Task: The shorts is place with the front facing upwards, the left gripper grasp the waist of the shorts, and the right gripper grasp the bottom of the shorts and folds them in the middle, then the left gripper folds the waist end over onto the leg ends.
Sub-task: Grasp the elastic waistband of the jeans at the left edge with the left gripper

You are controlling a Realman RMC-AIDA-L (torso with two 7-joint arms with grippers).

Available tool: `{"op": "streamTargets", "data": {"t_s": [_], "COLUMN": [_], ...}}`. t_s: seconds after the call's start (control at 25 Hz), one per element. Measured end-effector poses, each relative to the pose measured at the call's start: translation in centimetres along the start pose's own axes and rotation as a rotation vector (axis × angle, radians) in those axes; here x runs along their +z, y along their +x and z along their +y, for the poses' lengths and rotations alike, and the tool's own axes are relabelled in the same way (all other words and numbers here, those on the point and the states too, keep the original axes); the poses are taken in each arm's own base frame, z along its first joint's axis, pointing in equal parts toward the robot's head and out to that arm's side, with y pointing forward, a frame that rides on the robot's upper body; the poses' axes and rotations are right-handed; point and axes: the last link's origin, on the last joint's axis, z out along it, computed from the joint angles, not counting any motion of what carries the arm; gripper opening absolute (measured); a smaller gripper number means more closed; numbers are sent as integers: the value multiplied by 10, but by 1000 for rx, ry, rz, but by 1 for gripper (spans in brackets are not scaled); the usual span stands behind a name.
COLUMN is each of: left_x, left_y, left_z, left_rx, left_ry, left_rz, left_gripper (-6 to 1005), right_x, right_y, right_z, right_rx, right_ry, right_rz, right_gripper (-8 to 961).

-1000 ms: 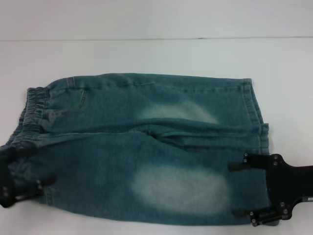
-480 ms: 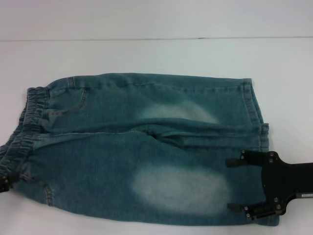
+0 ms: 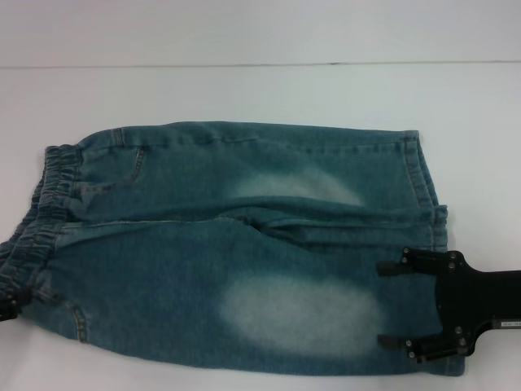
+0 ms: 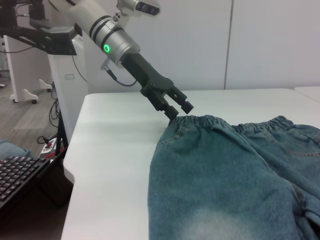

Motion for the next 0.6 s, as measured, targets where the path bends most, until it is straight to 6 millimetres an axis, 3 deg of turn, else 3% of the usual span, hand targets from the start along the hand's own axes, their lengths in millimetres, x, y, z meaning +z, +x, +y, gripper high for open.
{"op": "streamTargets", "data": {"t_s": [0.6], "left_x": [3], "left_y": [-11], "left_z": [-1], "left_rx": [-4], "left_ry": [7], "left_rz": [-75], "left_gripper": [883], "right_x": [0], "right_y": [1], "right_z": [-2], "right_rx": [22], "right_ry": [16], "right_rz": [2], "right_gripper": [944]}}
